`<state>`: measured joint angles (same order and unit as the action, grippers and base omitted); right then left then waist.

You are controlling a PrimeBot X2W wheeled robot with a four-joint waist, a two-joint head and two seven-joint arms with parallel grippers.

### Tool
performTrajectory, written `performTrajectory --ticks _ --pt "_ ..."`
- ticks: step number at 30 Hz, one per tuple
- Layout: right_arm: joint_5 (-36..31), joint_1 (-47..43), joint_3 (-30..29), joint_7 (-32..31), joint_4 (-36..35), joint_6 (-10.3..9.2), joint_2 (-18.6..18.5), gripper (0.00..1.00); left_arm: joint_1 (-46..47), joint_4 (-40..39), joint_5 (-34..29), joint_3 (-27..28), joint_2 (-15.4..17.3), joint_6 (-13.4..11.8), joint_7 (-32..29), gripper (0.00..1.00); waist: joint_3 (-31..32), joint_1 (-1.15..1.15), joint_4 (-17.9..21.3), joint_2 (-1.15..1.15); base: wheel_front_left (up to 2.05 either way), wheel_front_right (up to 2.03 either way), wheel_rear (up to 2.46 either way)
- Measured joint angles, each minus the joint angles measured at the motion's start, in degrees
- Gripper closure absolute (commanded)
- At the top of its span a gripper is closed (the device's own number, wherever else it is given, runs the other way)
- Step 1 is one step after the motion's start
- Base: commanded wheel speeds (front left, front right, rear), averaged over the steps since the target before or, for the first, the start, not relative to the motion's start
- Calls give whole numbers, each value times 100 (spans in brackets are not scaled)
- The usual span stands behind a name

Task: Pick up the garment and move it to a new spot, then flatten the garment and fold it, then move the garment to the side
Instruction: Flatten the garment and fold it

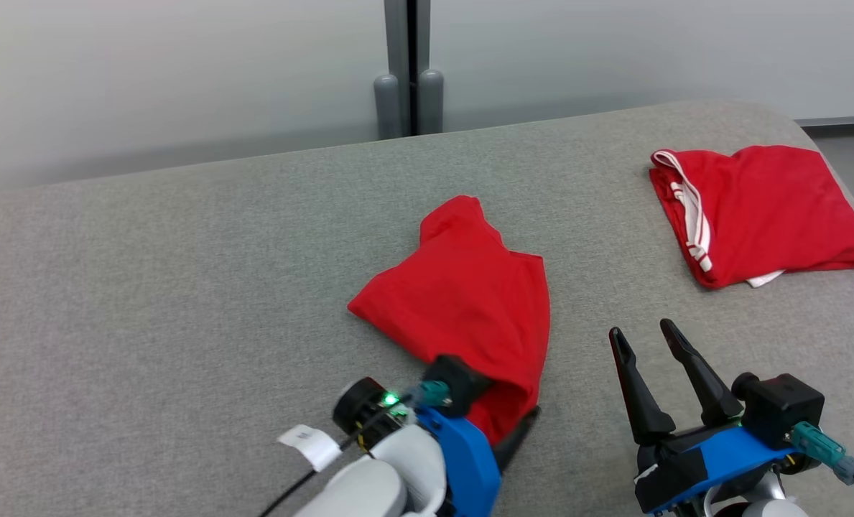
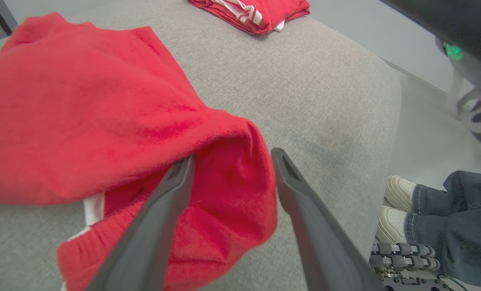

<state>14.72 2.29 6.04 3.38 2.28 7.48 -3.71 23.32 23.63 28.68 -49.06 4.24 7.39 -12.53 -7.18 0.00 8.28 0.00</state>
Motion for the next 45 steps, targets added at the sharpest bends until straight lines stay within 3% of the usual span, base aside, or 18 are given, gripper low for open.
performTrajectory --ticks 5,7,19,24,30,36,37,38,39,40,45 --pt "-1 -6 -4 -1 4 1 11 0 -2 -253 126 247 270 -148 -101 0 3 0 -105 0 0 0 0" --pt "-1 -7 4 0 10 1 15 0 -5 -554 133 280 517 -229 -356 0 6 0 -150 0 0 0 0" --pt "49 70 110 47 82 1 35 0 229 -1205 376 278 976 -199 -1474 0 -23 0 -36 0 0 0 0" --pt "49 71 110 74 102 0 36 0 302 -1281 508 89 1272 -124 -2023 0 -79 0 51 0 0 0 0" --pt "60 129 140 97 133 1 41 0 542 -1159 515 -235 1335 -40 -2173 0 -162 0 134 0 0 0 0" --pt "80 168 166 149 175 1 47 0 910 -1074 708 -982 1414 -18 -2584 0 -217 0 190 0 0 0 0" --pt "93 172 176 154 188 1 47 0 995 -1093 751 -1150 1448 -18 -2624 22 -223 0 202 0 0 0 0" --pt "100 182 181 169 202 1 48 0 1068 -1101 831 -1289 1474 -16 -2641 55 -227 0 213 0 0 0 0" --pt "102 193 188 172 216 1 49 0 1131 -1095 921 -1419 1496 -5 -2677 82 -227 0 223 0 0 0 0" --pt "108 198 192 175 229 1 51 0 1176 -1078 984 -1530 1517 0 -2681 100 -226 0 231 0 0 0 0" --pt "110 201 186 201 264 1 53 0 1288 -1018 1376 -1816 1548 0 -2497 100 -198 0 261 0 0 0 0"
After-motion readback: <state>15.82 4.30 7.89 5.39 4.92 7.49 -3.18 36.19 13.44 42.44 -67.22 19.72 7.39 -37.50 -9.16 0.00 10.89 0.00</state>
